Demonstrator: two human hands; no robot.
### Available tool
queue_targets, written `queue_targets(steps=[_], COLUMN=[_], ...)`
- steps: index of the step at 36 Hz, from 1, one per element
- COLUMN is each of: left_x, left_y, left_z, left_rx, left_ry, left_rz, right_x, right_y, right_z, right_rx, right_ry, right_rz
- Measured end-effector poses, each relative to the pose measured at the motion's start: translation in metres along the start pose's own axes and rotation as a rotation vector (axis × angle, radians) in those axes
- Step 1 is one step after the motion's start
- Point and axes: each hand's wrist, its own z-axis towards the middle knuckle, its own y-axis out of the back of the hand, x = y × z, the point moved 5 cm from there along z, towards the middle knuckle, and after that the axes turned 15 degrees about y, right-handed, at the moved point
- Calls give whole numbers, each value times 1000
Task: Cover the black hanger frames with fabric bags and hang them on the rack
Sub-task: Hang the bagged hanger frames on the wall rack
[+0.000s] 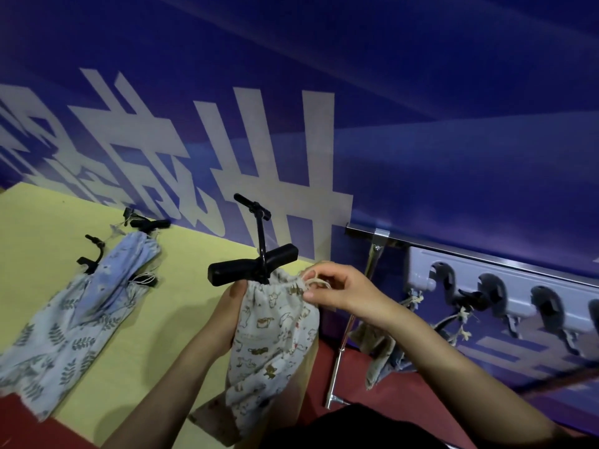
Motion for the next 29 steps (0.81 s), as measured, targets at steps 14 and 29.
queue_targets(steps=[14, 29], left_x=[-16, -19], left_y=[15, 26], left_z=[27, 17], left_rx=[-171, -161], left_ry=[28, -40], left_rz=[146, 369], right_x=[-15, -15], right_y=[0, -6], right_z=[18, 14], right_rx=[55, 81], right_ry=[-48, -188], right_rz=[-19, 262])
